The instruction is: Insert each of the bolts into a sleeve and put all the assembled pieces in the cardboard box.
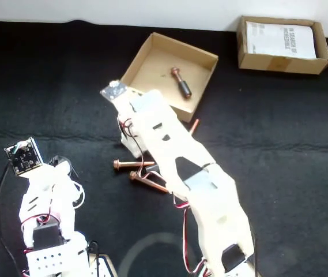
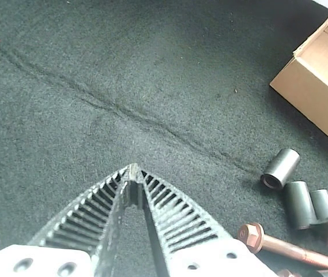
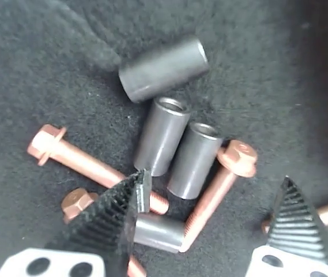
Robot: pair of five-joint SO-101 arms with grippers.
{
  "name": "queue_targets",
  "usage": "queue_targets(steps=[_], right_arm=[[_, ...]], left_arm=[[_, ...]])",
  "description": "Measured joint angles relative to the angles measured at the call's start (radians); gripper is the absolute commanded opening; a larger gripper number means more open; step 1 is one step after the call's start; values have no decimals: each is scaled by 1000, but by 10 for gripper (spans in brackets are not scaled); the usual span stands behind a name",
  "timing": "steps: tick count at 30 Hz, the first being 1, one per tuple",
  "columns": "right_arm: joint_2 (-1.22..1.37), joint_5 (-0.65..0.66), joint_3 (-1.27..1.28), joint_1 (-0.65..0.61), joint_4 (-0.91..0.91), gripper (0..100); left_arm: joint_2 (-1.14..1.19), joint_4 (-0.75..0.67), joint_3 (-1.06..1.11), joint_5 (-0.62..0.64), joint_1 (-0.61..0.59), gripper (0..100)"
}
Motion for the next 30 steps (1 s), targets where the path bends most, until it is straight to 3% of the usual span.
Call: queue_targets(steps=[23,30], right_arm=[[51,0,0,26,-71,304],[49,0,-2,32,-83,57]], left_arm=[[0,0,0,0,0,9],[0,0,0,0,0,9]])
